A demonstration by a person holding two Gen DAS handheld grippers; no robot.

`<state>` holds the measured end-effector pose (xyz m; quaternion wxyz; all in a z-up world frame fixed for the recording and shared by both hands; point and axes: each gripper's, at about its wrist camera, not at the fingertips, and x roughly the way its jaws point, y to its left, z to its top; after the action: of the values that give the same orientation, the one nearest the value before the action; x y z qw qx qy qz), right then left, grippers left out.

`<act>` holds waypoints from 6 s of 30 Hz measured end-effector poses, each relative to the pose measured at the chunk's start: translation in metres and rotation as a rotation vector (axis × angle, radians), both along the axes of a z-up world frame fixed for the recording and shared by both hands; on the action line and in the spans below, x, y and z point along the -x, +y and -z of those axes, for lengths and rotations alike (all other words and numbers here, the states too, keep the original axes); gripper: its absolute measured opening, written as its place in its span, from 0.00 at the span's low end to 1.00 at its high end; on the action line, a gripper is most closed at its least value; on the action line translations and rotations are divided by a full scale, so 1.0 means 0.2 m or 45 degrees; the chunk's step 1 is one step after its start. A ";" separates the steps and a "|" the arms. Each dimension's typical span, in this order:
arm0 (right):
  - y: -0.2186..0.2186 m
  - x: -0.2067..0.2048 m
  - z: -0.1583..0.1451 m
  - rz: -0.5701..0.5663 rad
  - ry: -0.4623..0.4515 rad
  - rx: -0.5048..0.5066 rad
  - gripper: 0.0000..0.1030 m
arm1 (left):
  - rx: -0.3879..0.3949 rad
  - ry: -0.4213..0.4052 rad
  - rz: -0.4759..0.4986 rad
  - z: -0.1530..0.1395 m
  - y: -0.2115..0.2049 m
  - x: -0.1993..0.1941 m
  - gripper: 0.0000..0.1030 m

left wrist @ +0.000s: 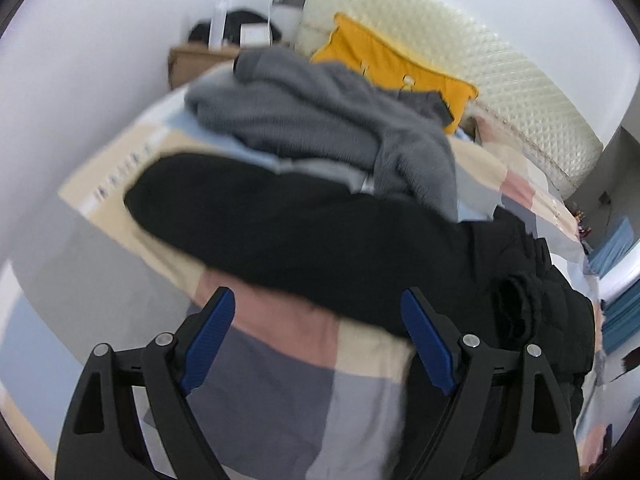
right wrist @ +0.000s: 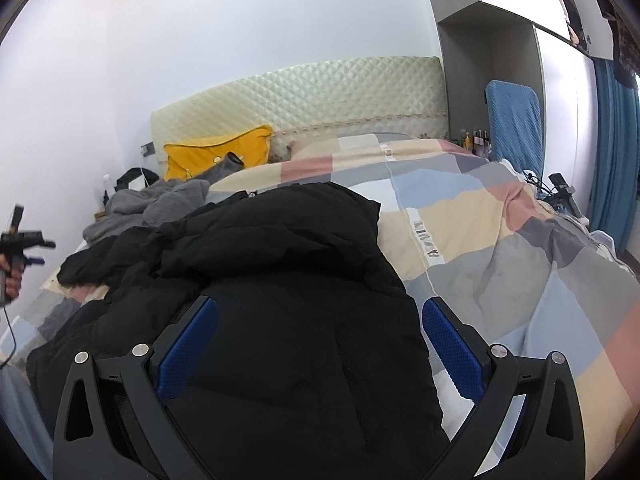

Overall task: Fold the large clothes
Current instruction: 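Grasp the other jacket sleeve cuff with the left tool, then lift the sleeve with the left tool and swing it over the jacket body, then lay the sleeve onto the jacket and open the left tool, then grasp the side edge of the black jacket with the right tool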

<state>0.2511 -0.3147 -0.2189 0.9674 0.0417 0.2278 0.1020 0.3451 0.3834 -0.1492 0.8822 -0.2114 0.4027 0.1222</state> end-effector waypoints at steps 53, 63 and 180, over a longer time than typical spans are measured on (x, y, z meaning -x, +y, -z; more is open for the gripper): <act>0.25 0.01 -0.05 -0.113 -0.017 0.118 0.99 | -0.029 -0.416 -0.432 -0.50 0.35 -0.05 0.02; 0.15 0.04 -0.06 -0.184 -0.048 0.114 1.00 | -0.184 -0.509 -0.280 -0.92 -0.16 -0.10 0.02; -0.04 -0.32 0.01 -0.169 -0.006 -0.061 1.00 | -0.152 -0.056 0.448 0.07 -1.39 -0.30 0.96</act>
<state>0.3155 -0.3219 -0.2201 0.9578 0.0494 0.2253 0.1714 0.4048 0.1047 -0.1626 0.9095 -0.0875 0.4061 -0.0150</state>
